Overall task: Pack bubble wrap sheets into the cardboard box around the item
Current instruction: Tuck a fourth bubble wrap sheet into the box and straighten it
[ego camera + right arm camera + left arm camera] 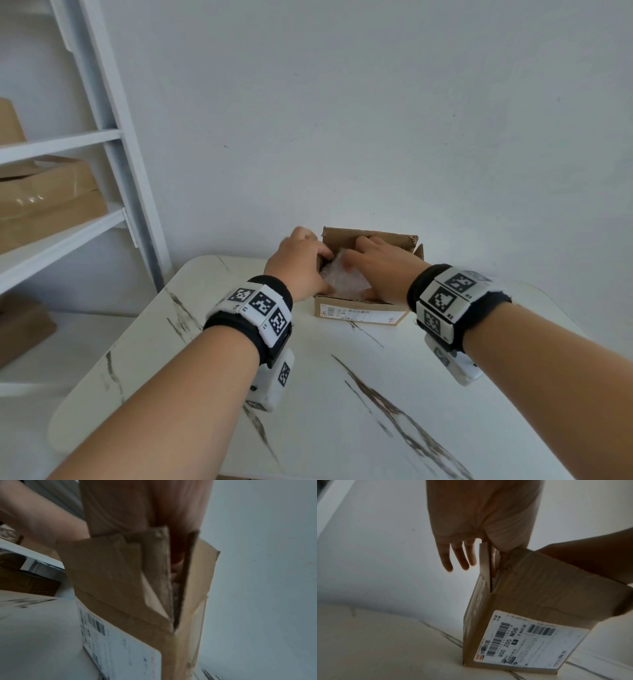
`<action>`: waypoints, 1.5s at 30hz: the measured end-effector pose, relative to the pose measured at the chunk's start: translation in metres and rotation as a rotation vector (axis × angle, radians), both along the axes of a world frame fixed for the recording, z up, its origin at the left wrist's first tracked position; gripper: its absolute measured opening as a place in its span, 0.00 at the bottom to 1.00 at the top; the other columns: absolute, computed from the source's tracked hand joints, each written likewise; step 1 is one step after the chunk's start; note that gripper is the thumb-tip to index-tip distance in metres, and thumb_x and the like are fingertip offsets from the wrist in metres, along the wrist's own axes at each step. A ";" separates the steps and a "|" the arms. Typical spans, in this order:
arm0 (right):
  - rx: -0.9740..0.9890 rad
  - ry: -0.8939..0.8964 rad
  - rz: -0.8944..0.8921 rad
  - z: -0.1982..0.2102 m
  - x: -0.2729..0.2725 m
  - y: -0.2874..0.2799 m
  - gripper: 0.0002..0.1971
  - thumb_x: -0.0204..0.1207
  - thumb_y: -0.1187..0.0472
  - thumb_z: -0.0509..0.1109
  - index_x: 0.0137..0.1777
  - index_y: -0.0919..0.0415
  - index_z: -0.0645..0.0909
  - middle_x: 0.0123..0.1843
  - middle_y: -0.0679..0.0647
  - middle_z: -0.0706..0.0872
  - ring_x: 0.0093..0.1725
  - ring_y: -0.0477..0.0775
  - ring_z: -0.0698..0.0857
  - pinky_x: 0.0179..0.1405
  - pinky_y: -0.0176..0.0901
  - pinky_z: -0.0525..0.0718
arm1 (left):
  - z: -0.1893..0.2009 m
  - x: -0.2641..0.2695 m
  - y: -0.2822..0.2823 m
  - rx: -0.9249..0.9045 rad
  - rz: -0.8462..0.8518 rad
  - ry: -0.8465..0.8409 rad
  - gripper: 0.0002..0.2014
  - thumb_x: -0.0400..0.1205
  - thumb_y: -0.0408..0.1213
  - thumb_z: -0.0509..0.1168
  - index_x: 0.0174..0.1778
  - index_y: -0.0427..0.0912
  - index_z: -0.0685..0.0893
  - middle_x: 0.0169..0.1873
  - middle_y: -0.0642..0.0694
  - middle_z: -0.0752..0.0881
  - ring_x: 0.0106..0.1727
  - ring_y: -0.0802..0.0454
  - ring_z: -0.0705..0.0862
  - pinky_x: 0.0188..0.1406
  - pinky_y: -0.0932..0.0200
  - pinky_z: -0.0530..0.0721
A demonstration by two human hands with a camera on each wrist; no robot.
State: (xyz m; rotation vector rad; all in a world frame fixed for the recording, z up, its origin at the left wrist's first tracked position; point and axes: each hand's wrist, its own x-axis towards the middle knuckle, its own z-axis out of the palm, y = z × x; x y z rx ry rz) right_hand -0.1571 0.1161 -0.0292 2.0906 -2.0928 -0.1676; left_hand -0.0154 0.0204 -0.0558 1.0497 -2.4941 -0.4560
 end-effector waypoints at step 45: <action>-0.136 -0.284 -0.431 0.006 -0.037 -0.031 0.07 0.70 0.56 0.65 0.34 0.54 0.81 0.33 0.51 0.84 0.36 0.55 0.86 0.34 0.40 0.80 | 0.016 -0.066 0.015 -0.337 -0.241 -0.477 0.18 0.79 0.34 0.66 0.65 0.43 0.77 0.53 0.44 0.87 0.53 0.45 0.87 0.52 0.54 0.85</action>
